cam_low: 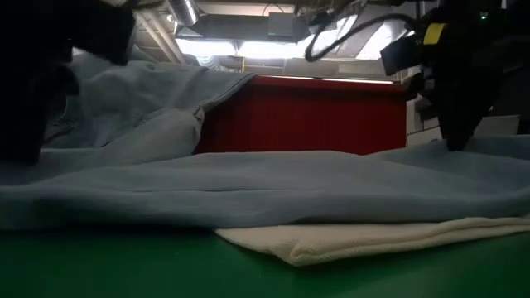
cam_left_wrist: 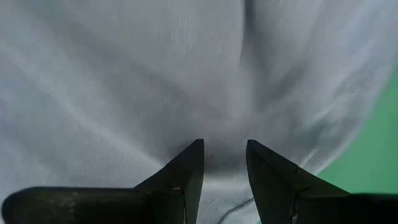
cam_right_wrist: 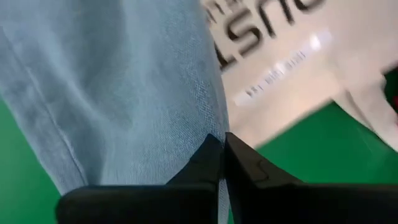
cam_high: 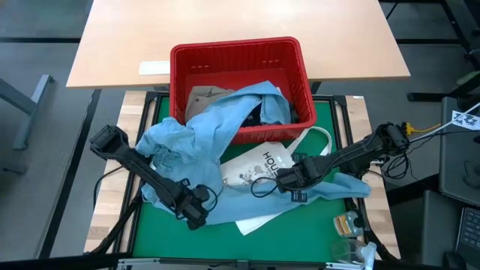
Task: Fold Laundry from Bin
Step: Fold the blue jeans
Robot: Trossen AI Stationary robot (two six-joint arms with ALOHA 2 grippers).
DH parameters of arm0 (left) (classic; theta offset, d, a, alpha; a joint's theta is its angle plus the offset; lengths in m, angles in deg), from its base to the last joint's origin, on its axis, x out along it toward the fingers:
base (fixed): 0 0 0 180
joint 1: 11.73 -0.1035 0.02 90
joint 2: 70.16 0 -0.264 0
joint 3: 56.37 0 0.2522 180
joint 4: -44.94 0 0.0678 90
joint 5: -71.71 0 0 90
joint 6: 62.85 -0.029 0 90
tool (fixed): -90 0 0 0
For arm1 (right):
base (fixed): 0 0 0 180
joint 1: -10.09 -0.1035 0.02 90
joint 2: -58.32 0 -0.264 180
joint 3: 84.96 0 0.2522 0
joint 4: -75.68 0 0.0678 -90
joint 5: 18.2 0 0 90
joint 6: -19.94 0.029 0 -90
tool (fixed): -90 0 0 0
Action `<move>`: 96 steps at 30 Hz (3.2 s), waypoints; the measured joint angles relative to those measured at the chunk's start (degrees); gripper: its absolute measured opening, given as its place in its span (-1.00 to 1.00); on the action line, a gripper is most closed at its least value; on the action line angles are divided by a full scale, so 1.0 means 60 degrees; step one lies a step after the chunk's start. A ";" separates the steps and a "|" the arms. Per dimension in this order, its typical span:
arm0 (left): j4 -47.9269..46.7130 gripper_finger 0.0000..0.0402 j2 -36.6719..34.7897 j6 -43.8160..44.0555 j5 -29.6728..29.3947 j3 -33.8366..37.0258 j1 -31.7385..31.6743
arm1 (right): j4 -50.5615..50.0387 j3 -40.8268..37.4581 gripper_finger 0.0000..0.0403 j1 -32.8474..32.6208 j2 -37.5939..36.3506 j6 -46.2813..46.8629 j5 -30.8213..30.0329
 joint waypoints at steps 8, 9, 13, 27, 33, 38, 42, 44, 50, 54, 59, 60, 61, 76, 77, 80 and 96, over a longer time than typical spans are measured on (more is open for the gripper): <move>0.0059 -0.43 0.1297 0.0008 0.1409 -0.0062 0.0055 | -0.1453 -0.0193 -0.96 0.0002 0.0008 0.1343 -0.0402; 0.0120 -0.43 0.1352 0.0011 0.1598 -0.0066 0.0072 | -0.1583 -0.0296 -0.96 0.0002 0.0011 0.1494 -0.0383; 0.0402 -0.43 0.1297 0.0282 0.1780 -0.0041 0.0182 | -0.1402 -0.0783 -0.97 0.0002 0.0015 0.1533 0.0246; 0.0940 -0.43 0.0238 0.0480 0.1664 0.0029 -0.0038 | -0.0926 -0.1144 -0.72 0.0002 0.0029 0.0970 0.0372; 0.1050 -0.43 -0.0162 0.0396 0.1526 0.0029 -0.0108 | -0.0981 -0.1144 -0.40 0.0002 0.0029 0.0966 0.0360; 0.1850 -0.43 -0.0245 -0.0094 0.1376 0.0025 -0.0453 | -0.1783 -0.0915 -0.15 0.0002 0.0029 0.0757 0.0130; 0.2639 -0.43 -0.0245 -0.0890 0.1352 0.0024 -0.1013 | -0.2905 -0.0350 -0.10 0.0016 0.0029 0.0802 -0.0307; 0.2963 -0.43 -0.0249 -0.1325 0.1240 0.0015 -0.1372 | -0.3183 -0.0035 -0.10 0.0016 0.0029 0.0803 -0.0351; 0.3488 -0.43 -0.0252 -0.2567 0.0943 0.0015 -0.2483 | -0.3164 0.0766 -0.10 0.0002 0.0029 0.0768 -0.0306; 0.3446 -0.43 -0.0252 -0.3184 0.0344 0.0014 -0.3096 | -0.2799 0.0962 -0.10 -0.0038 0.0029 0.0755 -0.0220; 0.3295 -0.43 -0.0252 -0.3798 -0.0227 0.0009 -0.3673 | -0.1400 0.0958 -0.10 -0.0438 0.0029 0.0686 0.0672; 0.3153 -0.43 -0.0252 -0.3830 -0.0343 0.0007 -0.3748 | -0.1111 0.0958 -0.10 -0.0550 0.0029 0.0686 0.0707; 0.2956 -0.43 -0.0237 -0.3834 -0.0511 0.0007 -0.3822 | -0.0851 0.0958 -0.10 -0.0670 0.0029 0.0686 0.0707; 0.1853 -0.43 0.0486 -0.3833 -0.1618 -0.0007 -0.4021 | 0.2185 -0.1393 -0.10 -0.1368 0.0036 0.1495 0.0902; 0.1741 -0.43 0.0514 -0.3801 -0.1749 -0.0007 -0.4030 | 0.2376 -0.1601 -0.10 -0.1372 0.0036 0.1504 0.1048; 0.1436 -0.43 0.0595 -0.3761 -0.2102 -0.0007 -0.4050 | 0.3142 -0.2132 -0.10 -0.1379 0.0036 0.1509 0.1835; 0.1042 -0.43 0.0546 -0.4007 -0.2289 0.0004 -0.4167 | 0.3788 -0.1923 -0.10 -0.1382 0.0040 0.1509 0.3445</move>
